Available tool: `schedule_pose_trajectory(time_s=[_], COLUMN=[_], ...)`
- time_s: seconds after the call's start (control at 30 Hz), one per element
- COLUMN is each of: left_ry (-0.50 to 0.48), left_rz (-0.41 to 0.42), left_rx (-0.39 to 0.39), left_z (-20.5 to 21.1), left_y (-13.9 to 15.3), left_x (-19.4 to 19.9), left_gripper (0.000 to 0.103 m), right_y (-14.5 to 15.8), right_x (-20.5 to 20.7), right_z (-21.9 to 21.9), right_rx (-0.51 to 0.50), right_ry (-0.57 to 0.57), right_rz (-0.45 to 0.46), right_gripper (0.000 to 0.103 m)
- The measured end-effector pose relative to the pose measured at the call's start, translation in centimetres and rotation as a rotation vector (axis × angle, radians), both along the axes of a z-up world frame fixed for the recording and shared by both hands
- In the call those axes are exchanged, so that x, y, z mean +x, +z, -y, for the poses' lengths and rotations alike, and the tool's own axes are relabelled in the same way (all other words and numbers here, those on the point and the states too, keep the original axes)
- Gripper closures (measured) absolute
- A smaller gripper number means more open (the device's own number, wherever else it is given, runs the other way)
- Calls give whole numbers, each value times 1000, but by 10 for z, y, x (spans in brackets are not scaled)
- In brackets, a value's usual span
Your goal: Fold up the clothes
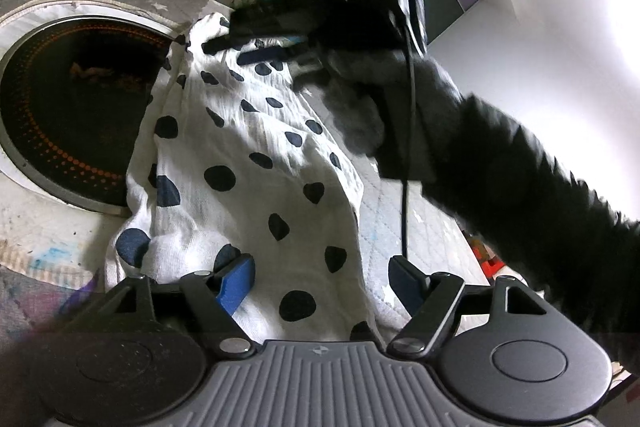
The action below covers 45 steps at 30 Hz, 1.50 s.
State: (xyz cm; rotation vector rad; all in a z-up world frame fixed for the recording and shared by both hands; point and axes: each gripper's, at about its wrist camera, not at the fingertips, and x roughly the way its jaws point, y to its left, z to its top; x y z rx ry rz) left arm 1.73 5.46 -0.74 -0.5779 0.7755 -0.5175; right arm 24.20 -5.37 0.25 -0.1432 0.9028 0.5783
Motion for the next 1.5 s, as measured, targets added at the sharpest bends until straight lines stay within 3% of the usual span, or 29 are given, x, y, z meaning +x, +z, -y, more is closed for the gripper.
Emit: schedule_pose_trajectory(time_s=[0.63,1.13,1.5], left_ry=[-5,90,161], left_rz=[7,22,13], left_rx=[10,104,168], left_z=[2,3,-5], left_y=[0,14,16], left_x=[-1,-15,-22], left_gripper=[21,18,18], right_y=[-7,11,-1], right_x=[13,-91,-111], right_z=[13,71,109], right_rx=[2,105,98], right_ry=[-59,45,-44], right_rz=[45,9,28], right_gripper=[51,45,45])
